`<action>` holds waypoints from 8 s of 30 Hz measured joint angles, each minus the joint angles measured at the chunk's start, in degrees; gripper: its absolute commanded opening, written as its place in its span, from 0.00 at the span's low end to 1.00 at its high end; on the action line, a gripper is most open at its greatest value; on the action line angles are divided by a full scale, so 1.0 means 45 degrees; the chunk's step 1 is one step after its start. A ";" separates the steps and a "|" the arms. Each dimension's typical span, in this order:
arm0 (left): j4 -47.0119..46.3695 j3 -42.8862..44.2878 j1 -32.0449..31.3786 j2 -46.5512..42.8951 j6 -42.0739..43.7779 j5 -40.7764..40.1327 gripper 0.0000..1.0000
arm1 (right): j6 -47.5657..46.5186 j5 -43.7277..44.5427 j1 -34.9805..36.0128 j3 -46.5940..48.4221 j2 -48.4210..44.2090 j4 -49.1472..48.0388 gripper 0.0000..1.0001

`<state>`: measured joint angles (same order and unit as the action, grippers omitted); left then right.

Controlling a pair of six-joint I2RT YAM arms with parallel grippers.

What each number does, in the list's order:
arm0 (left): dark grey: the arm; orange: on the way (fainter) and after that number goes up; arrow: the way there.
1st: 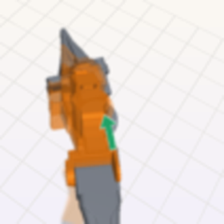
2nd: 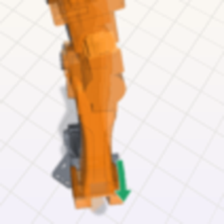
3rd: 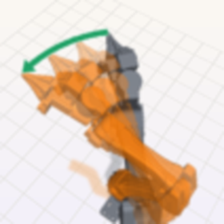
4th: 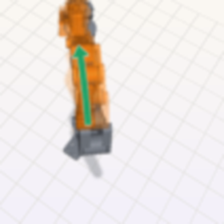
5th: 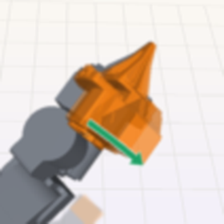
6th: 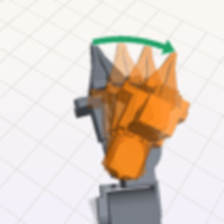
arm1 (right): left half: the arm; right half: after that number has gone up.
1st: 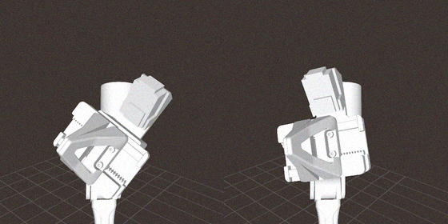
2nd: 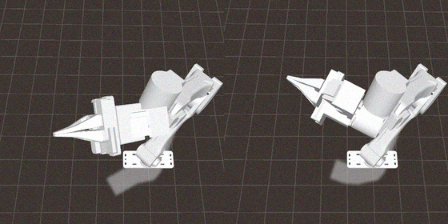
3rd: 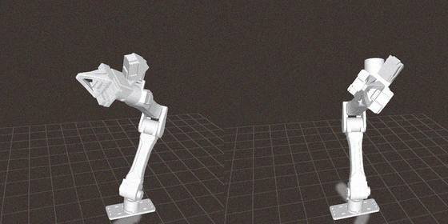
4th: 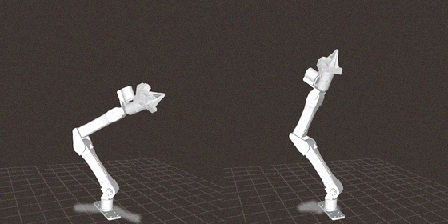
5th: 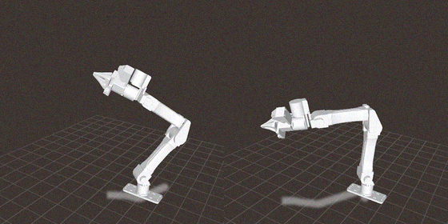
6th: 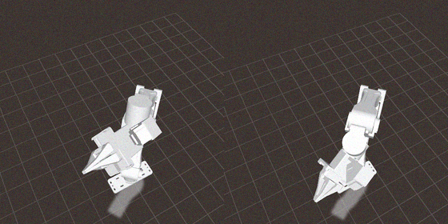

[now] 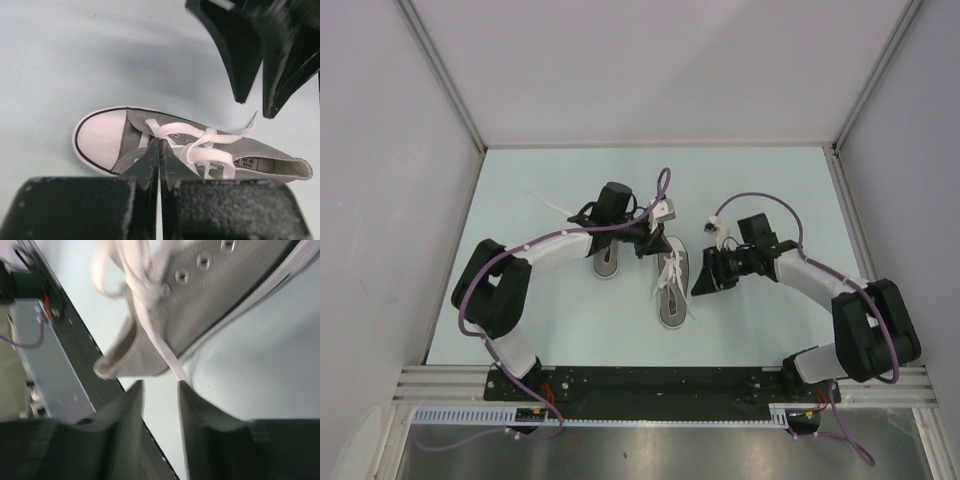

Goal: Tie the shoes

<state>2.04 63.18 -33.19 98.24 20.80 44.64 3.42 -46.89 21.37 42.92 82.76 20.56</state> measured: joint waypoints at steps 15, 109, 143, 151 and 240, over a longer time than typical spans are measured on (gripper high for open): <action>-0.0466 -0.0398 0.0000 0.0000 -0.0714 0.0087 0.00 | 0.2171 0.2375 0.1705 0.0491 -0.1511 -0.3463 0.53; -0.0646 -0.2667 -0.0068 -0.2841 -0.5581 -0.0209 0.50 | 0.3954 0.0228 -0.0010 0.1209 0.0432 -0.4964 0.00; -0.0879 -0.1831 -0.0797 -0.0981 -0.6907 -0.1234 0.29 | 0.3895 0.0243 -0.0049 0.1180 0.0432 -0.4906 0.00; -0.0262 -0.1831 -0.0874 -0.0967 -0.6470 -0.1243 0.00 | 0.3701 0.0233 -0.0228 0.1161 0.0413 -0.4561 0.00; 0.1389 -0.3109 -0.0670 -0.4721 -0.1773 -0.1370 0.45 | 0.3021 -0.0034 -0.1739 0.0223 0.0058 -0.4007 0.00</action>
<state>8.29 49.19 -36.21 76.99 12.82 38.48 17.02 -47.05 13.54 43.92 83.02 2.52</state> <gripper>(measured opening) 0.447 0.009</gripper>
